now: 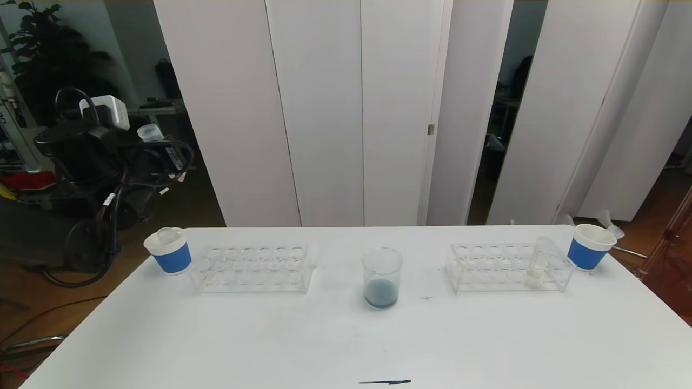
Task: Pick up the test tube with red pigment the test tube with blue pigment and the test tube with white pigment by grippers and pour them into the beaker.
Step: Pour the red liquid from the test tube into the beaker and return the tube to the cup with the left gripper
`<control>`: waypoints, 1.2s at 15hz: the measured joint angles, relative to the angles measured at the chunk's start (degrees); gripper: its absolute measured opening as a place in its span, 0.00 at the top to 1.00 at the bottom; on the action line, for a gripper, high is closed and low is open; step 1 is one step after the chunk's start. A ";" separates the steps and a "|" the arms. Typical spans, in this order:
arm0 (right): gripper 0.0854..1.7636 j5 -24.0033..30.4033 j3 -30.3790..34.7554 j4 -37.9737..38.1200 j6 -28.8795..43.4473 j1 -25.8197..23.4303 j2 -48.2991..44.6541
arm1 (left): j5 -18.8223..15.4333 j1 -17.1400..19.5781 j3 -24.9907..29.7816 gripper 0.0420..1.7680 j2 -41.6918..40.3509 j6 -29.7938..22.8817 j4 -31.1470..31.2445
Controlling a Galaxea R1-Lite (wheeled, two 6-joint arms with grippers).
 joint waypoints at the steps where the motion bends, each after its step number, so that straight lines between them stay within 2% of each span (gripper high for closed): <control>1: 0.01 -0.02 0.00 -0.02 0.00 0.00 0.00 | 0.00 1.93 -0.55 0.69 0.85 0.02 -1.68; 3: 0.01 -0.02 0.00 0.00 -0.02 0.00 0.00 | -0.05 5.03 -0.88 0.69 2.97 0.09 -5.78; 7: 0.01 0.00 0.00 0.00 0.00 0.00 0.00 | -0.11 7.63 1.33 0.69 8.19 0.04 -12.54; 10: 0.01 0.00 0.00 0.00 -0.02 0.00 0.00 | -0.49 9.64 2.95 0.69 12.35 -0.35 -14.47; 13: 0.01 -0.02 0.00 0.00 0.00 0.00 0.00 | -0.99 11.22 4.02 0.69 15.35 -1.65 -13.71; 17: 0.01 -0.02 0.00 -0.02 0.00 0.00 0.00 | -8.01 12.09 6.12 0.69 16.29 -5.14 -10.47; 18: 0.01 -0.02 0.00 -0.02 0.00 0.00 0.00 | -8.51 12.24 6.47 0.69 16.29 -5.68 -10.12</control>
